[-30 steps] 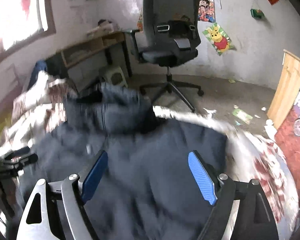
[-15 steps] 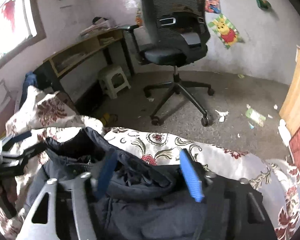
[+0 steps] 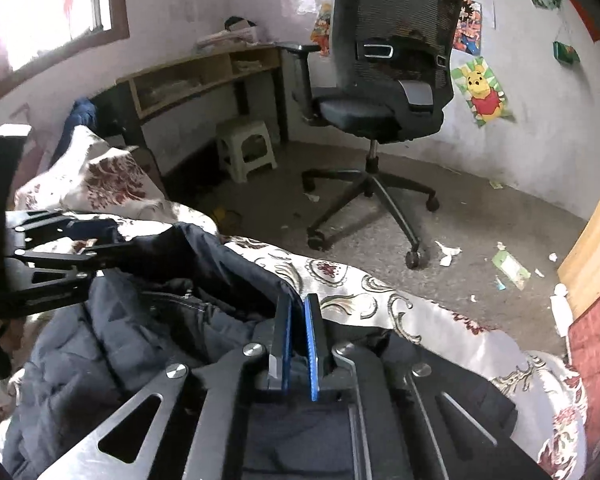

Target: Fold large clothes

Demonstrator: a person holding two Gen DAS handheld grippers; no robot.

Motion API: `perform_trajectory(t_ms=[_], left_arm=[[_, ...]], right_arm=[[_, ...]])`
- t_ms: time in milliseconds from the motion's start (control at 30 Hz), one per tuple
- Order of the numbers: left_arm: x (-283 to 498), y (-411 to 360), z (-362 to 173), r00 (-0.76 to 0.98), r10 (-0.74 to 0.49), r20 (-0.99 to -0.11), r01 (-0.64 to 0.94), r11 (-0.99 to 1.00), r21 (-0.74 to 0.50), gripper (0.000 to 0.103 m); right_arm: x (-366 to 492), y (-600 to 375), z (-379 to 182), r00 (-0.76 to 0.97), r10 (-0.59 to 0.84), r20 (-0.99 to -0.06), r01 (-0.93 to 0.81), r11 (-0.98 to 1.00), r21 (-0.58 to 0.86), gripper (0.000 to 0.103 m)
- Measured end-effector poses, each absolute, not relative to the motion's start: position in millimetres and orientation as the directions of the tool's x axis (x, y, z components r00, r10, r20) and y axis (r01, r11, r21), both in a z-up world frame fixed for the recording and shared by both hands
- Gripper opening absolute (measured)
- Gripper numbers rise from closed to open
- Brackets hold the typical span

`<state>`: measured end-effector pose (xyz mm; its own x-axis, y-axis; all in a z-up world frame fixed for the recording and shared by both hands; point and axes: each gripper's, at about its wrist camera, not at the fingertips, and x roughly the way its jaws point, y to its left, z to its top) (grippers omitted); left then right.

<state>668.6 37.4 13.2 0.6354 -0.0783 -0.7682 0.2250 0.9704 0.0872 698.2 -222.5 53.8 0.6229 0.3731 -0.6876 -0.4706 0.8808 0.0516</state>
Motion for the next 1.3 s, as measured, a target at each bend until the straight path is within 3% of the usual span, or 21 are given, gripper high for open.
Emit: perform_trajectory(t_ms=[67,200,433,667,800,1033,1133,1300], left_arm=[[660.0,46.9,16.3,0.645,-0.124,-0.754,0.236,0.971,0.043,0.011],[637.2,54.3,19.5,0.651,-0.213,-0.729,0.312,0.95,0.001,0.008],[610.9,51.2,-7.3,0.554,-0.324,-0.767,0.426,0.902,-0.074,0.007],[613.2,31.5,-48.8,0.45,-0.261,-0.854,0.449,0.893,-0.036,0.007],[609.7,35.3,-45.6,0.457,-0.279,-0.845,0.413,0.907,-0.076,0.007],[602.1,65.4,-7.9,0.515,-0.39,-0.763,0.387,0.9,-0.199,0.027],[607.7,71.8,11.2,0.563,-0.392,-0.728,0.351,0.91,-0.218,0.04],[639.9,86.6,29.6,0.634,-0.396,-0.665,0.213,0.915,-0.342,0.041]], right_arm=[[691.5,-225.2,55.7,0.615,0.389,-0.686,-0.488,0.871,0.056,0.006],[676.1,-232.4,53.5,0.588,0.418,-0.693,-0.542,0.839,0.045,0.006],[662.7,-240.6,24.3,0.501,0.421,-0.756,-0.588,0.807,0.06,0.006],[662.1,-237.0,-18.7,0.436,0.383,-0.815,-0.576,0.814,0.074,0.006],[658.0,-243.1,-12.5,0.438,0.408,-0.801,-0.559,0.821,0.112,0.007],[648.6,-273.2,33.9,0.473,0.572,-0.67,-0.539,0.789,0.293,0.017],[661.0,-268.0,51.0,0.541,0.551,-0.635,-0.491,0.82,0.294,0.02],[702.1,-239.4,55.7,0.547,0.544,-0.636,-0.398,0.838,0.374,0.02]])
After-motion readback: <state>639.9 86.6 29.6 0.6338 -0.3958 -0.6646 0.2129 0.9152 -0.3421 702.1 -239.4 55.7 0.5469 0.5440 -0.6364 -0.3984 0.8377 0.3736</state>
